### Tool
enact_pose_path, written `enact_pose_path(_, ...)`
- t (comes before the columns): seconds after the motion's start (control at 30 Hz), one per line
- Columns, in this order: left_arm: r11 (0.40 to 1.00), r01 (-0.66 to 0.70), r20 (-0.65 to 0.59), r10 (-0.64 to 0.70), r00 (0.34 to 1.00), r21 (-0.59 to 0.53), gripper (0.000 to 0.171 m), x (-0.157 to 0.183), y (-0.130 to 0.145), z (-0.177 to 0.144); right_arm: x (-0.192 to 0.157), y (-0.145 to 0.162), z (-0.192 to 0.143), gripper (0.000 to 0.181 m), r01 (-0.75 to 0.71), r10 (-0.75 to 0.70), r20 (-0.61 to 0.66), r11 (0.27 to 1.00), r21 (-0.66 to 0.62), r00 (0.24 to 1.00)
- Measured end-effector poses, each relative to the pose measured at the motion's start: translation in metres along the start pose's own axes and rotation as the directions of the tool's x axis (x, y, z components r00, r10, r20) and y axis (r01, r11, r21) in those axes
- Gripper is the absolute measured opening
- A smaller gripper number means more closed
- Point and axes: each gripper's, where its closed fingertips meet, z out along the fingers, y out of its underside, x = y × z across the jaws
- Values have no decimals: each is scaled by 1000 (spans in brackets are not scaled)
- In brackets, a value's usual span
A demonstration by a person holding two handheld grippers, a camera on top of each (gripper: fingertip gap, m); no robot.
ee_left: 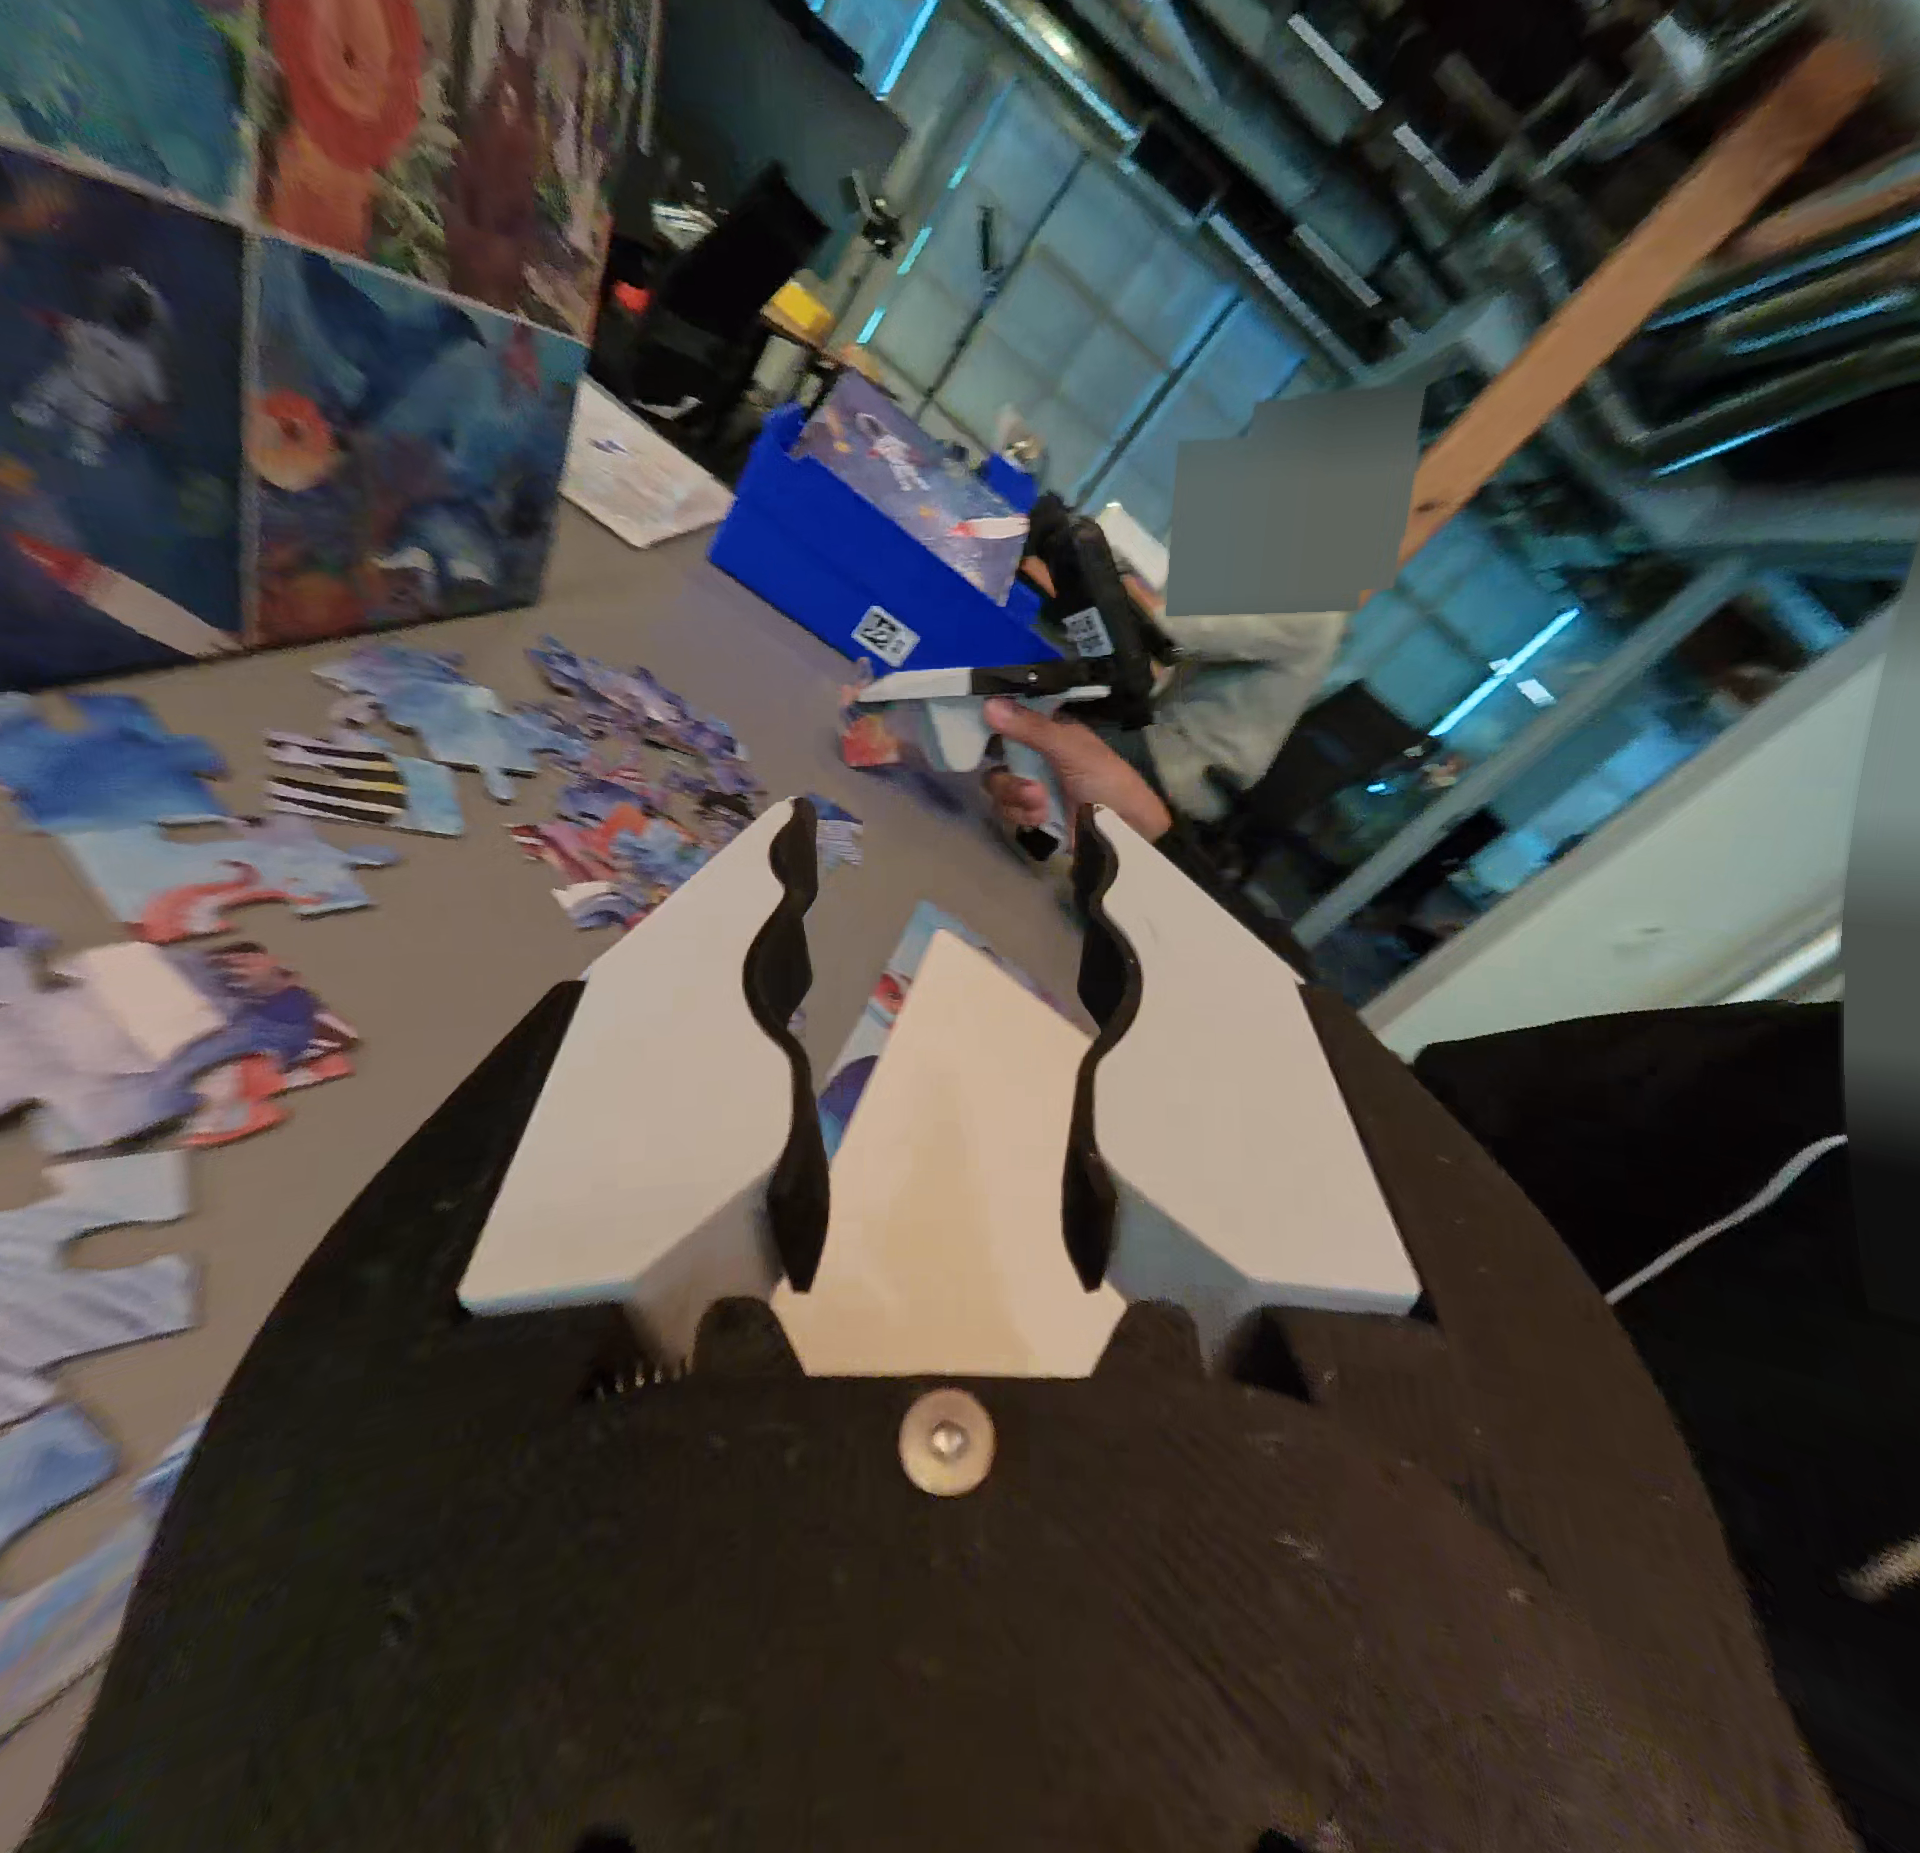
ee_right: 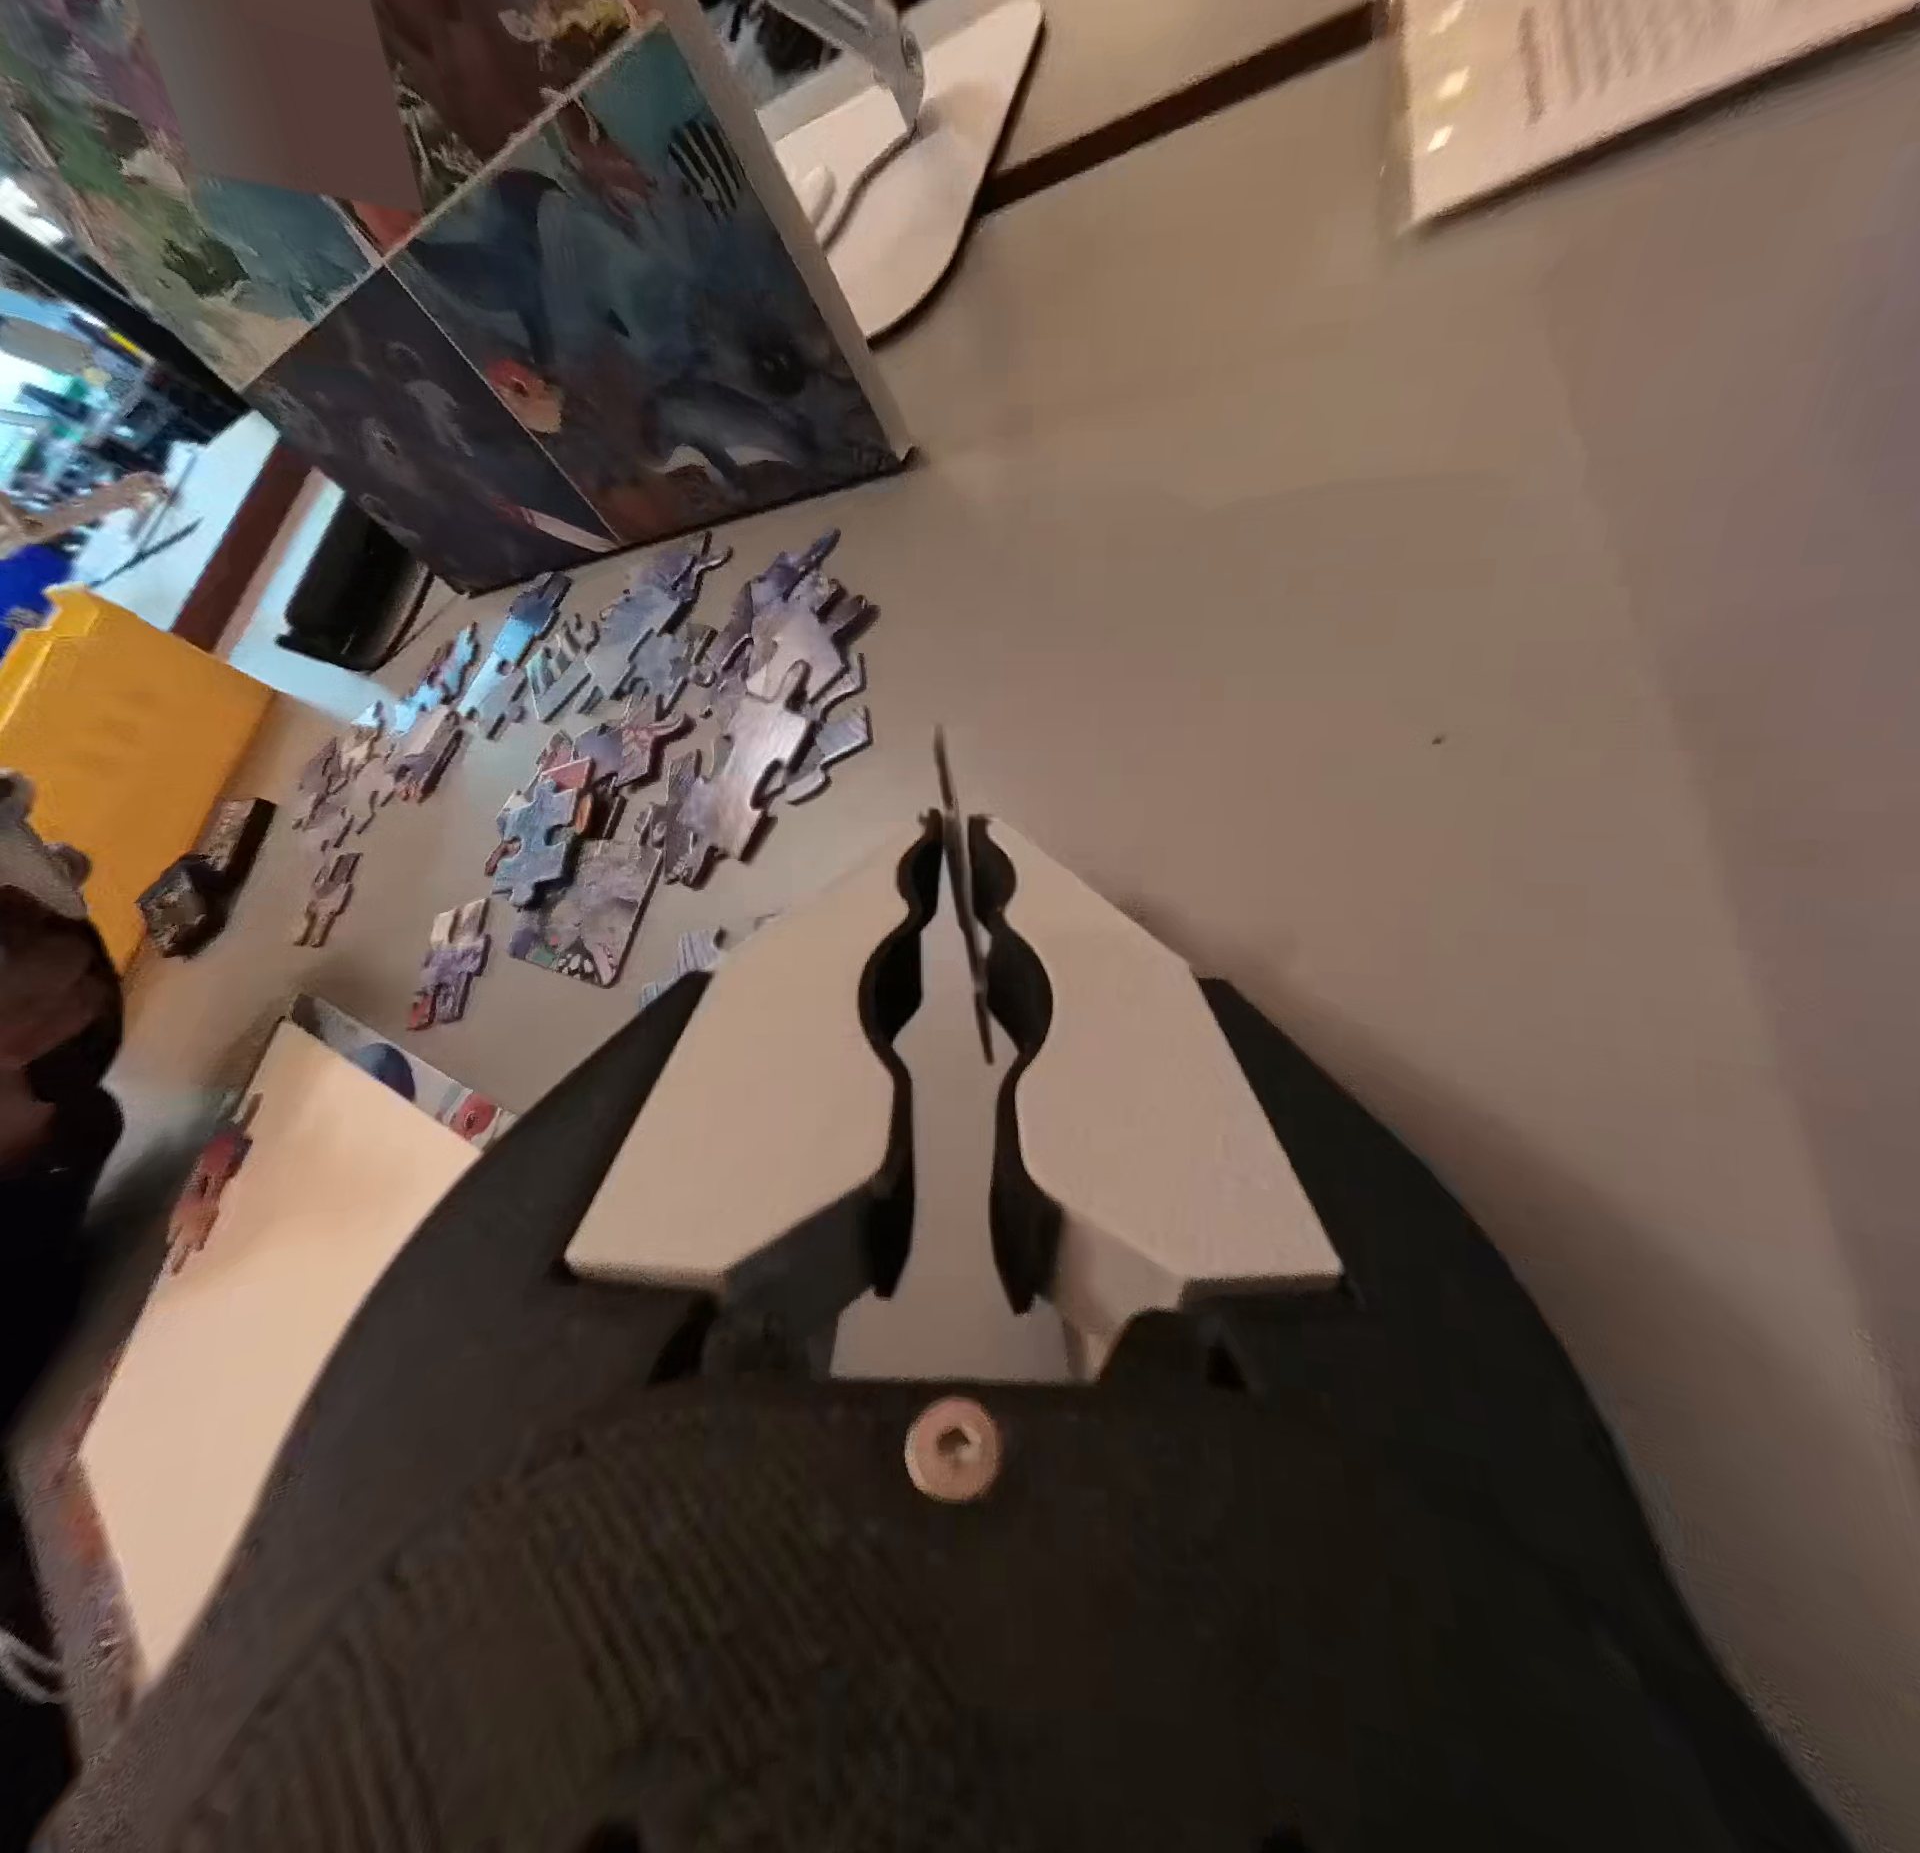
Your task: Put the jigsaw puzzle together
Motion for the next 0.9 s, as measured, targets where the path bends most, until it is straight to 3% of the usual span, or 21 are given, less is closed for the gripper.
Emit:
enact_pose_path(0.1, 993, -120, 148, 121, 982, -15, 57, -10, -8, -9, 18, 16, 9, 15, 39, -48, -95, 994, -101, 994)
enact_pose_path(0.17, 977, -213, 286, 213, 934, -33, 70, -22, -16, -18, 23, 13, 9, 20, 123, -140, -169, 987, -106, 976)
enact_pose_path(0.27, 938, -340, 420, 336, 843, -69, 73, -31, -27, -30, 21, -1, 4, 31, 267, -276, -254, 961, -70, 927)
enact_pose_path(0.33, 923, -374, 456, 372, 808, -90, 73, -34, -29, -33, 14, -13, -2, 36, 374, -366, -305, 927, -34, 879)
enact_pose_path(0.47, 923, -371, 457, 374, 807, -100, 74, -35, -26, -31, -1, -32, -12, 36, 529, -474, -399, 848, 35, 785)
enact_pose_path(0.6, 895, -425, 512, 432, 743, -137, 76, -42, -29, -36, -16, -39, -15, 34, 585, -509, -400, 806, 89, 762)
enact_pose_path(0.7, 815, -524, 582, 558, 592, -248, 76, -48, -34, -45, -22, -34, -9, 27, 577, -517, -353, 812, 85, 780)
enact_pose_path(0.8, 670, -622, 671, 680, 294, -406, 74, -53, -47, -64, -25, -28, -3, 23, 606, -558, -348, 795, 35, 753)
enact_pose_path(0.87, 570, -723, 747, 655, 114, -390, 52, -41, -68, -83, -31, -25, 0, 23, 636, -593, -347, 772, 14, 727)
enact_pose_path(0.9, 527, -781, 791, 608, 71, -335, 37, -30, -79, -95, -34, -24, 2, 22, 648, -606, -344, 761, 11, 717)
